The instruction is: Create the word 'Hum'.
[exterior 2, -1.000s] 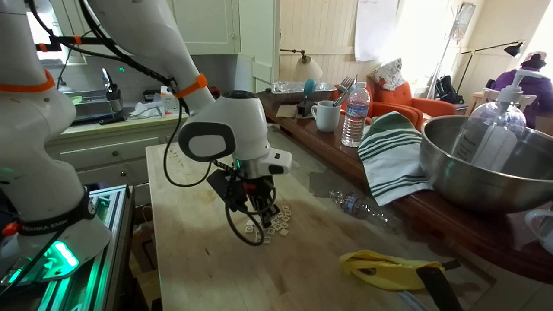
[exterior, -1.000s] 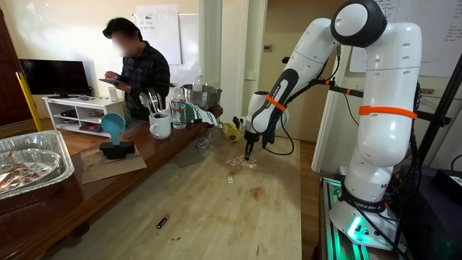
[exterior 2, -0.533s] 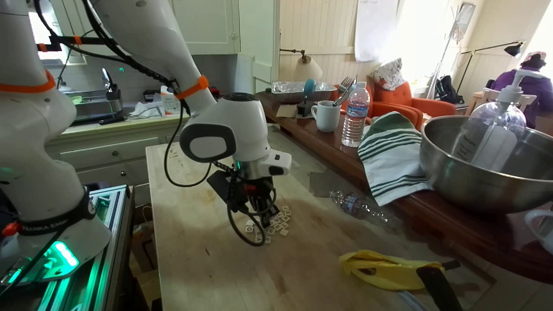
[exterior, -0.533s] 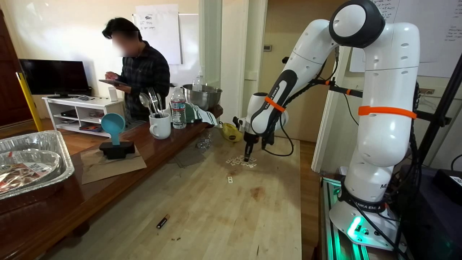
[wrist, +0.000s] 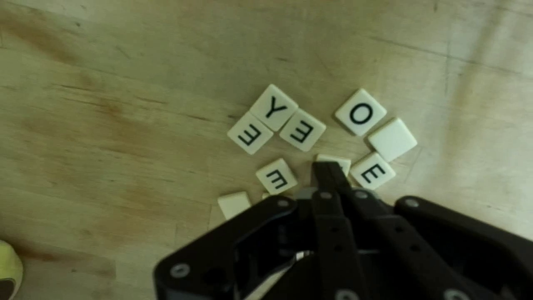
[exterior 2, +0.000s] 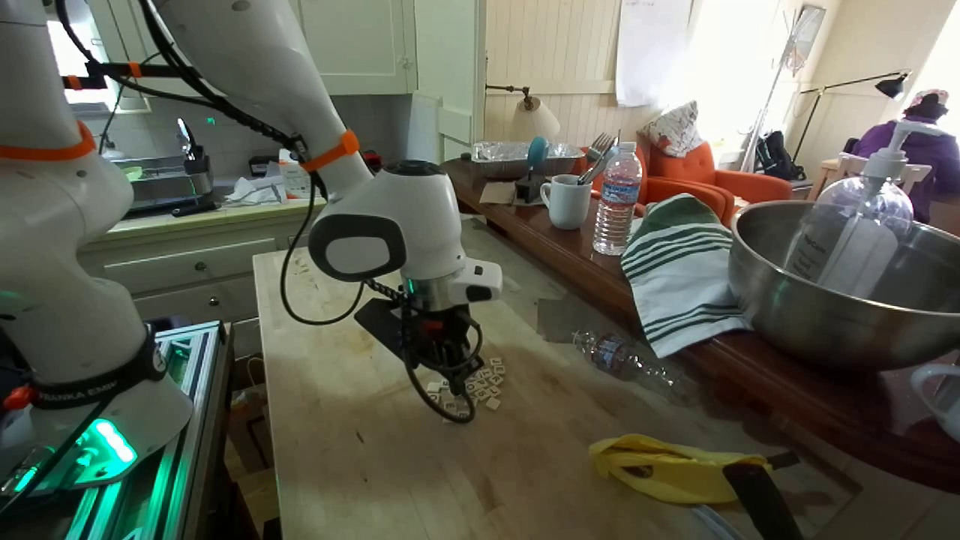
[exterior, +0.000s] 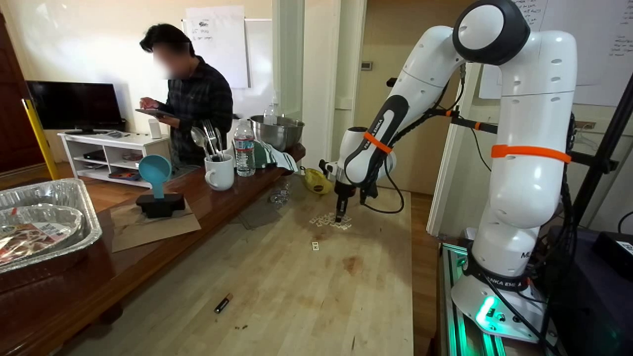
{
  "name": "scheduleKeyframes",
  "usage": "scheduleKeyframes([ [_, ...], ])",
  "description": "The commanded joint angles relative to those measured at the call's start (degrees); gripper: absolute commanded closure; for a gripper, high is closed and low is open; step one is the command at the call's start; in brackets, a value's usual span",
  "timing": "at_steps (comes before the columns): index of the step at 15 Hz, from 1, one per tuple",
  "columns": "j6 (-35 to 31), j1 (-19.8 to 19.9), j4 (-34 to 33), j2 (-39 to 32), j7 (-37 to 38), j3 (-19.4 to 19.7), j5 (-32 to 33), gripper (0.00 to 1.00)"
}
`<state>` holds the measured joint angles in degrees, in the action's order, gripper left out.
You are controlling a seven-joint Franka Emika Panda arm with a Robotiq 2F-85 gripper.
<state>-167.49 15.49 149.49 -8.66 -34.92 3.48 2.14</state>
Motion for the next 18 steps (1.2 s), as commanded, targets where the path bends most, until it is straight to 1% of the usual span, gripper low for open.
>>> scheduleKeyframes([
  [1, 1.2, -0.4, 3.2, 0.3, -0.8, 2.3, 4.1, 1.00],
  [5, 1.4, -1.4, 4.4, 1.5, 1.4, 5.7, 11.8, 1.00],
  [8, 2.5, -1.8, 5.1, 2.1, 1.1, 6.8, 15.7, 1.00],
  [12, 4.5, -2.5, 6.1, 2.8, -2.4, 5.7, 17.6, 1.00],
  [16, 6.6, -4.2, 6.7, 3.6, -3.9, 5.2, 20.5, 1.00],
  [18, 6.5, -5.2, 6.7, 3.8, -4.9, 4.3, 19.7, 1.00],
])
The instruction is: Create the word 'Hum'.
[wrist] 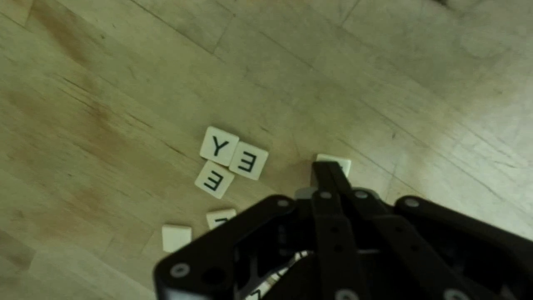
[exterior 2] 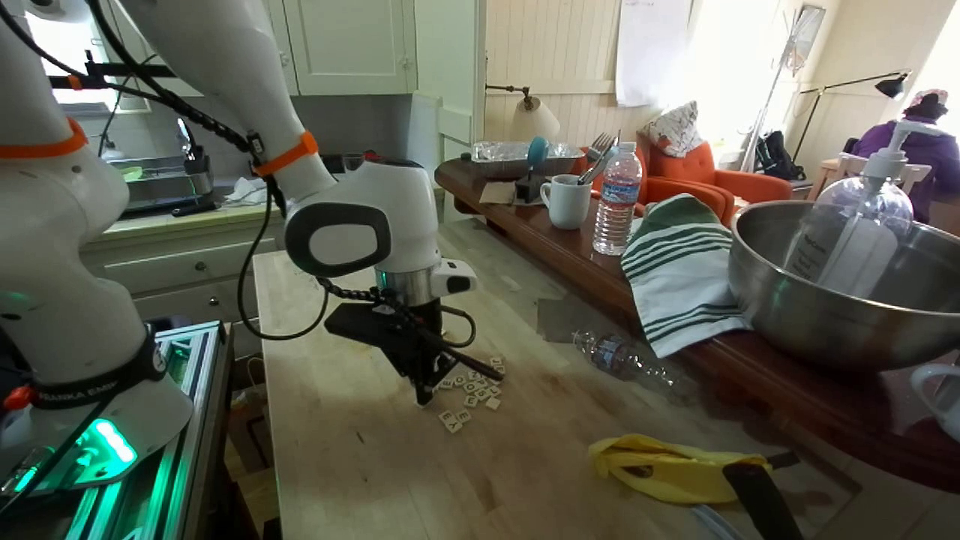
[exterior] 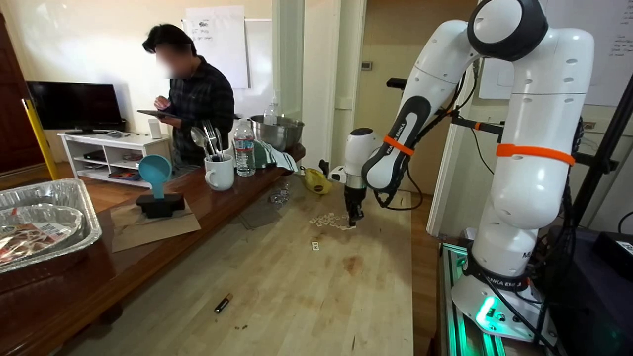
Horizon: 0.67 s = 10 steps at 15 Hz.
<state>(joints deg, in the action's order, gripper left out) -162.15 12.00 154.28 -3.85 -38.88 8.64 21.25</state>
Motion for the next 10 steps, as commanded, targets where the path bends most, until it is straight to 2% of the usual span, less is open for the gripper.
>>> scheduleKeyframes([
  [1, 1.0, -2.3, 1.6, -1.2, -0.4, -1.2, 0.7, 1.00],
  [10, 4.0, -6.5, -3.1, -5.1, -2.1, -6.3, -4.2, 1.00],
])
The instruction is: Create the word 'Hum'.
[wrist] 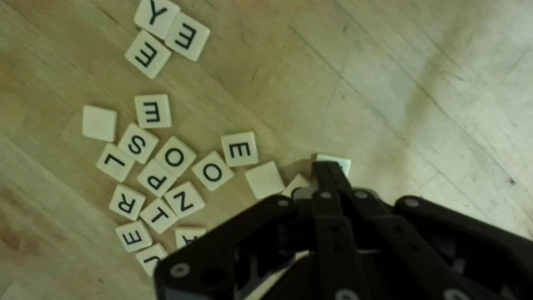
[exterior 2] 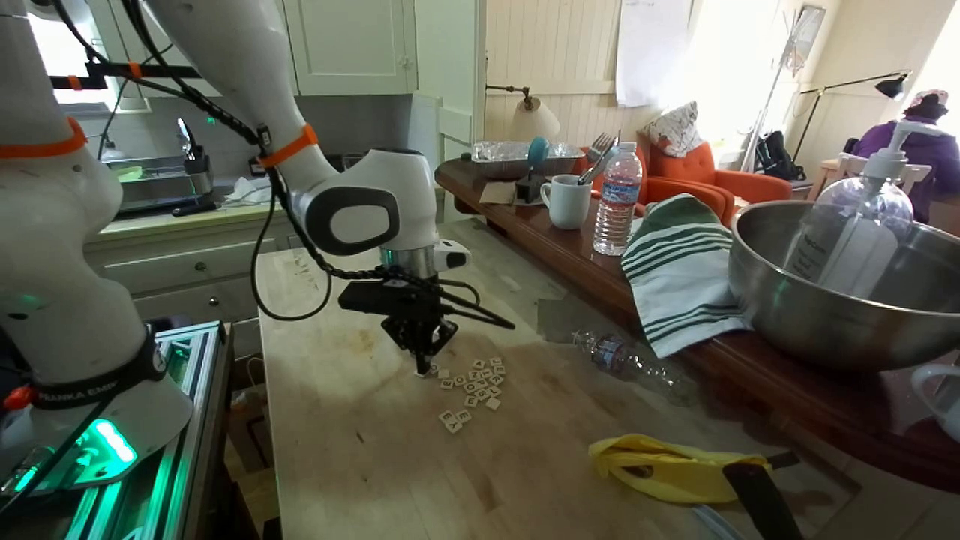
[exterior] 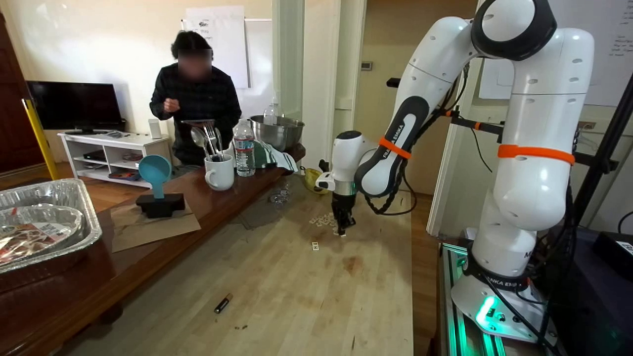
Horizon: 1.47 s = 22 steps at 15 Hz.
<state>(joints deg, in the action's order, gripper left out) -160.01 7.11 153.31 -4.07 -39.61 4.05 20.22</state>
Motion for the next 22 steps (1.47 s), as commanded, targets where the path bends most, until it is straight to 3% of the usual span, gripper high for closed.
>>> scheduleKeyframes([
  [1, 2.3, -2.0, -2.8, -5.3, -1.2, -2.1, -3.7, 1.00],
  [6, 2.0, -2.6, -6.7, -7.9, 1.9, -2.1, -2.0, 1.00],
  [13, 1.4, -2.2, -10.0, -10.5, 1.3, -3.4, -4.5, 1.00],
  [22, 1.8, -1.4, -10.8, -11.1, -1.3, -7.2, -13.7, 1.00],
])
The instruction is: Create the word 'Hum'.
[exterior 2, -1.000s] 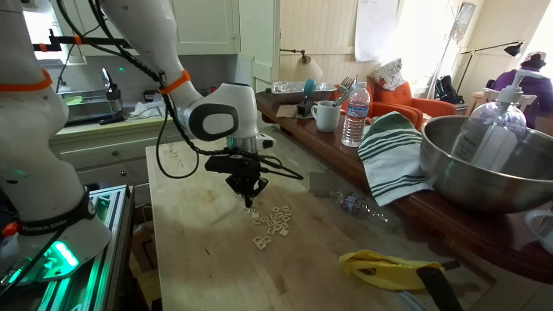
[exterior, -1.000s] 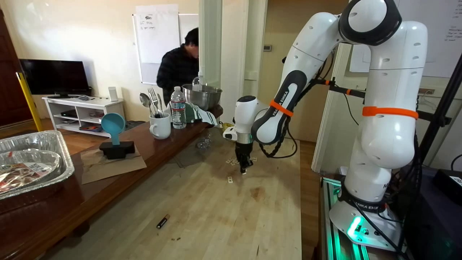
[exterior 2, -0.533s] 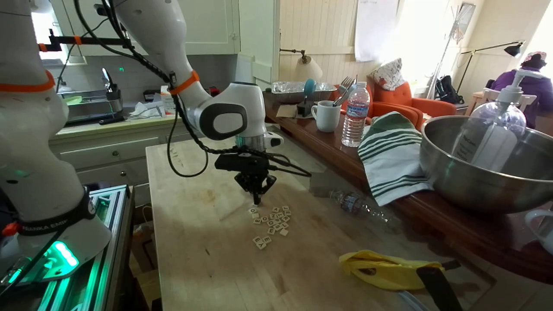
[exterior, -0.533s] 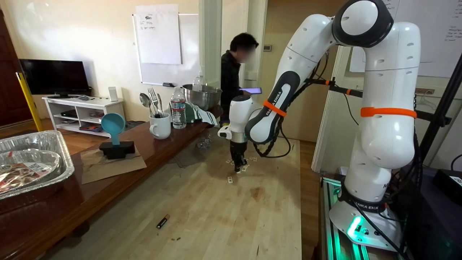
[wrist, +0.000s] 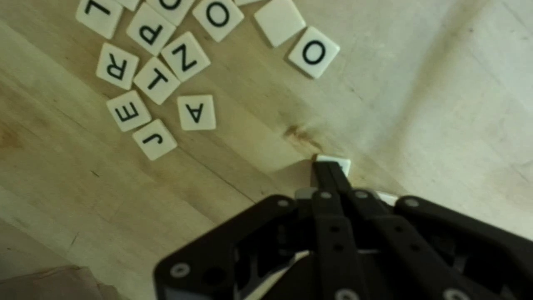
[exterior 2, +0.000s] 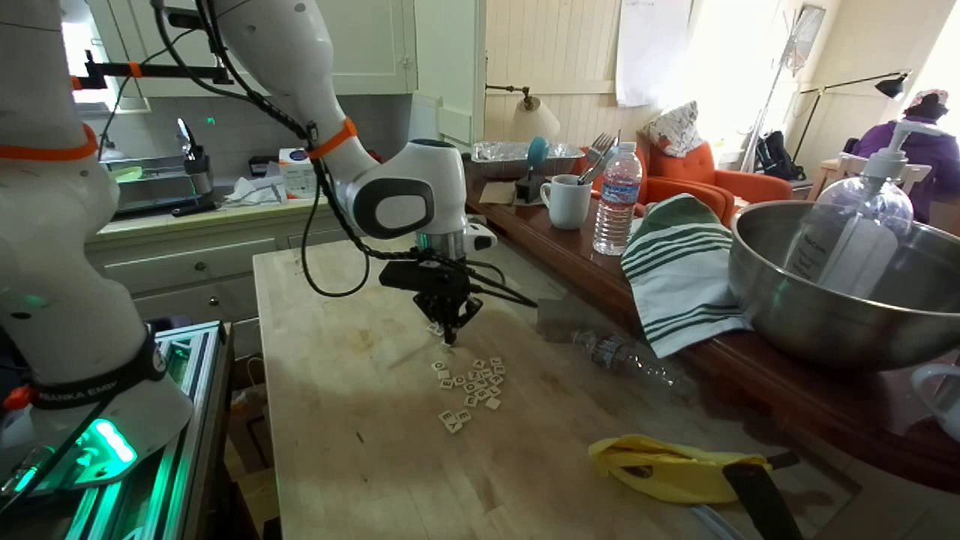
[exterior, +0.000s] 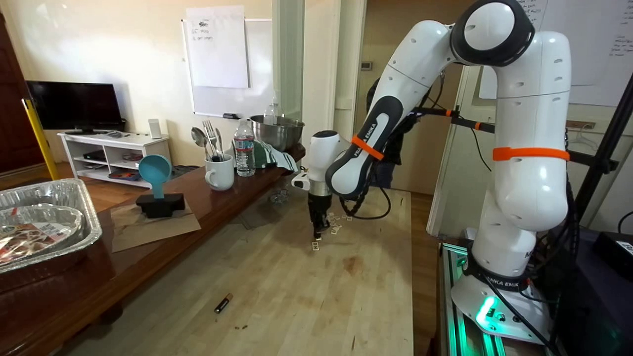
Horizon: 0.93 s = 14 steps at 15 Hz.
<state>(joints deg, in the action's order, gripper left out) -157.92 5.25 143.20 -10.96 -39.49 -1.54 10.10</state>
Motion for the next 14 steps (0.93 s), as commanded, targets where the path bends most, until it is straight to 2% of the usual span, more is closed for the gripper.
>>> scheduleKeyframes([
  [1, -0.3, 0.5, -0.7, -4.2, -1.5, -1.8, -4.2, 1.00],
  [14, 0.1, 0.6, -1.0, -4.3, -1.1, -2.8, -8.5, 1.00],
])
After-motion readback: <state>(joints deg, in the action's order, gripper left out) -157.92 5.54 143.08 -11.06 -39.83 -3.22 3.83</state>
